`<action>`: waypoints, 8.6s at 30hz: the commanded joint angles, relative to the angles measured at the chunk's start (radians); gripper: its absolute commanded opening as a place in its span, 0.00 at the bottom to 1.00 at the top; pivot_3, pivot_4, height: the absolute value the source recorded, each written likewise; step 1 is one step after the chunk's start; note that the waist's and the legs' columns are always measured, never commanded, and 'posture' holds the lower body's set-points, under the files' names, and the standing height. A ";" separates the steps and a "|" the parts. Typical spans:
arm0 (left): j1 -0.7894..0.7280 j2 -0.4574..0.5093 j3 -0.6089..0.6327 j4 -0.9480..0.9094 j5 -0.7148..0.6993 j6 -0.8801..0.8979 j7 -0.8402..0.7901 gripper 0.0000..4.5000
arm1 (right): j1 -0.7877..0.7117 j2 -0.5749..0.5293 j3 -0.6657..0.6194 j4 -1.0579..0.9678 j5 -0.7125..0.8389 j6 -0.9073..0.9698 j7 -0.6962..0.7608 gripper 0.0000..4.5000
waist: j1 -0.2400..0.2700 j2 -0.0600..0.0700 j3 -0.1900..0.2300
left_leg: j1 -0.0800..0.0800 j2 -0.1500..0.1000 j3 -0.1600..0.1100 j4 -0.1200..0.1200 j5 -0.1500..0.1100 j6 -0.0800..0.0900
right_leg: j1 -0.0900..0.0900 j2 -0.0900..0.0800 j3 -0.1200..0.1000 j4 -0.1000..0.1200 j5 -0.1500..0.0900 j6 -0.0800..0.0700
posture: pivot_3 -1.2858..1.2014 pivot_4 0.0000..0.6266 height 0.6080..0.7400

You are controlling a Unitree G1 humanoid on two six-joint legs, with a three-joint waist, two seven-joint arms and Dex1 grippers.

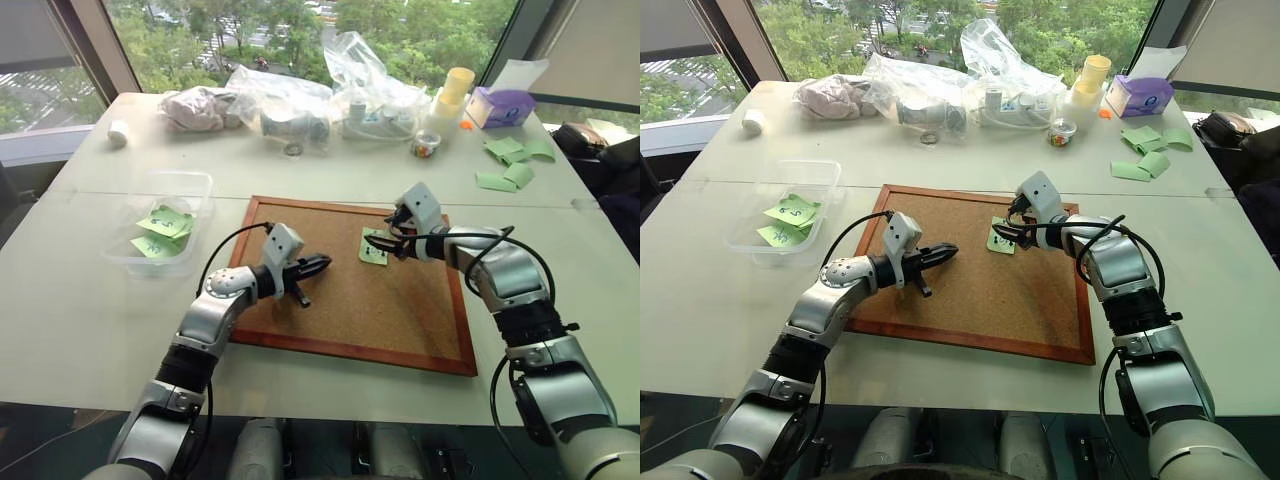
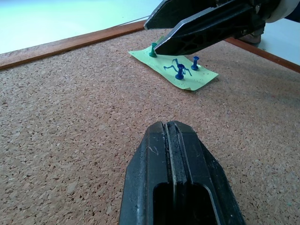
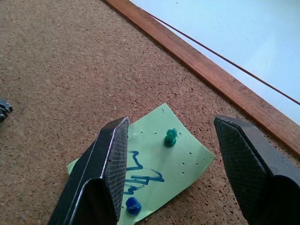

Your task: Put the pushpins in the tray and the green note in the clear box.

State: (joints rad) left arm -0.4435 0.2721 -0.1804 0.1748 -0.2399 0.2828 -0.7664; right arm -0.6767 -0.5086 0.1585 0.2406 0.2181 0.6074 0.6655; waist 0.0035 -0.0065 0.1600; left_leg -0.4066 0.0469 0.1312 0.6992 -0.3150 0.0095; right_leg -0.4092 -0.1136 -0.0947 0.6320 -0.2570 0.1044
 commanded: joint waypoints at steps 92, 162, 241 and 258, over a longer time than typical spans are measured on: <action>0.087 0.019 -0.041 0.022 0.102 0.012 0.054 0.00 | 0.218 0.020 -0.059 -0.326 0.053 0.092 -0.099 0.49 | -0.020 0.018 -0.012 | 0.007 0.001 0.000 -0.003 -0.003 0.004 | 0.005 -0.003 0.002 -0.001 0.000 0.000 | 0.52 0.24 1.00; 0.086 0.015 -0.062 0.070 0.117 -0.016 0.052 0.00 | 0.334 -0.019 -0.342 -0.559 0.238 0.255 -0.199 0.99 | -0.017 0.022 -0.014 | 0.010 0.002 -0.001 -0.004 -0.007 0.011 | 0.006 -0.004 0.002 -0.002 0.000 0.000 | 0.52 0.24 1.00; -0.127 -0.013 0.107 -0.035 -0.149 0.281 -0.022 0.00 | 0.405 -0.154 -0.449 -0.222 0.062 0.017 -0.172 0.01 | -0.013 0.006 -0.005 | -0.002 -0.002 0.000 -0.006 -0.001 0.002 | -0.004 -0.003 0.002 -0.004 0.000 0.000 | 0.52 0.24 1.00; -0.158 -0.019 0.104 -0.021 -0.156 0.284 -0.026 0.00 | 0.390 -0.161 -0.459 -0.373 0.104 0.079 -0.167 0.99 | -0.013 0.006 -0.005 | -0.001 -0.002 0.001 -0.005 0.000 0.001 | -0.004 -0.002 0.002 -0.003 0.000 0.001 | 0.52 0.24 1.00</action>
State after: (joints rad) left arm -0.5693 0.2557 -0.0880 0.1751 -0.3822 0.5655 -0.7850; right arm -0.2636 -0.6483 -0.2883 -0.0526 0.2998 0.6760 0.4915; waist -0.0098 -0.0002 0.1550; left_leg -0.4078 0.0452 0.1322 0.6937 -0.3154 0.0100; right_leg -0.4128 -0.1159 -0.0930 0.6288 -0.2572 0.1050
